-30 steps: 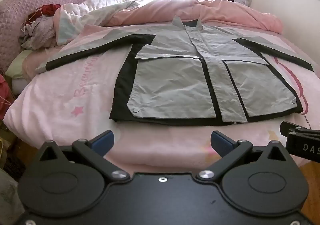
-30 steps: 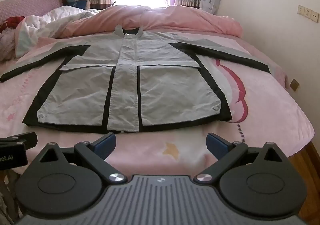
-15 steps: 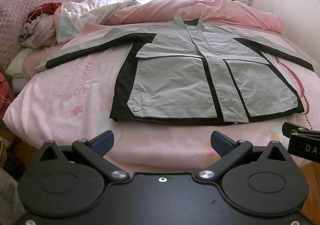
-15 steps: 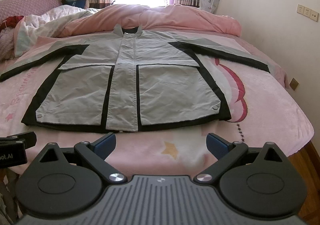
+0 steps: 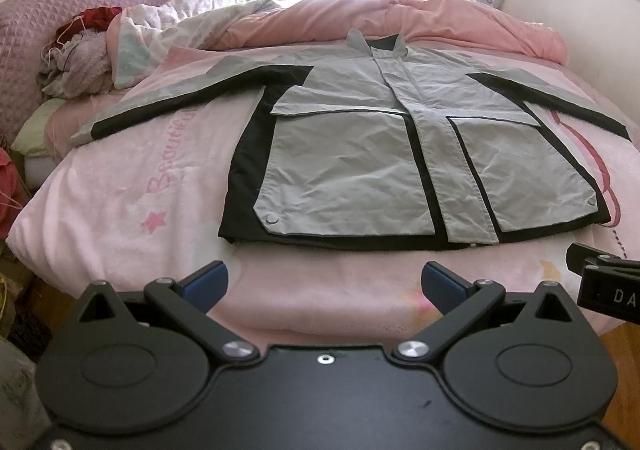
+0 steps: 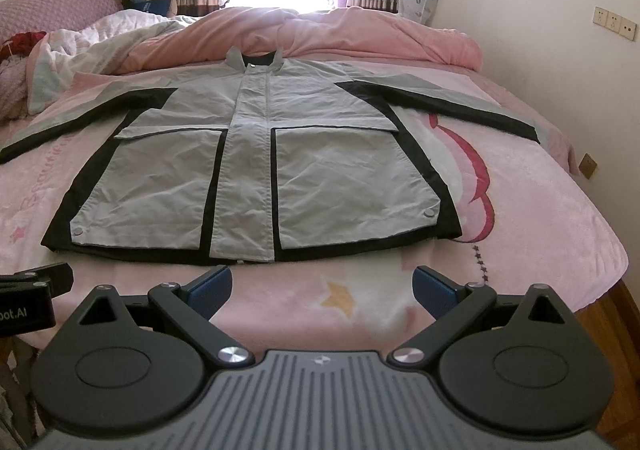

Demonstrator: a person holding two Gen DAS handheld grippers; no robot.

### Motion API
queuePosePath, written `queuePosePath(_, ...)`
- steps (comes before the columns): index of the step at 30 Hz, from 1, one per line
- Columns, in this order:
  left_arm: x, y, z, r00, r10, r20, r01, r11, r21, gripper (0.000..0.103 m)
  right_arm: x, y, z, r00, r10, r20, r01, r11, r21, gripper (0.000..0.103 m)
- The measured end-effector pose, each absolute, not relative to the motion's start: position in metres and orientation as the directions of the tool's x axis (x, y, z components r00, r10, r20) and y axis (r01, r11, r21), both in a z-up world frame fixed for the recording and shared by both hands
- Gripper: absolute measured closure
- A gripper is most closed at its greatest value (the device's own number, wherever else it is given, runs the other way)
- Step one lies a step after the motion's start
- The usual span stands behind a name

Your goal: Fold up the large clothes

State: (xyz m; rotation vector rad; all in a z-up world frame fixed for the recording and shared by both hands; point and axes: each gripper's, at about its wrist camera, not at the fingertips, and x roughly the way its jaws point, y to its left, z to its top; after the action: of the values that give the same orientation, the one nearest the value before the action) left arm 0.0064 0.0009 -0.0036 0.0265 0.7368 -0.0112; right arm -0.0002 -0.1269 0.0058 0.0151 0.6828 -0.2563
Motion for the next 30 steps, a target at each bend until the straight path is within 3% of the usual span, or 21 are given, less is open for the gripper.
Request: queuePosePath(30, 0.0085, 0.0006, -0.0044, 0.740, 0.001, -0.673, 0.014, 1.000, 0.017, 0.000, 0.0014, -0.1296, 0.0046, 0.742, -0.234, -0.628, 0.242, 0.967, -0.074, 0.000)
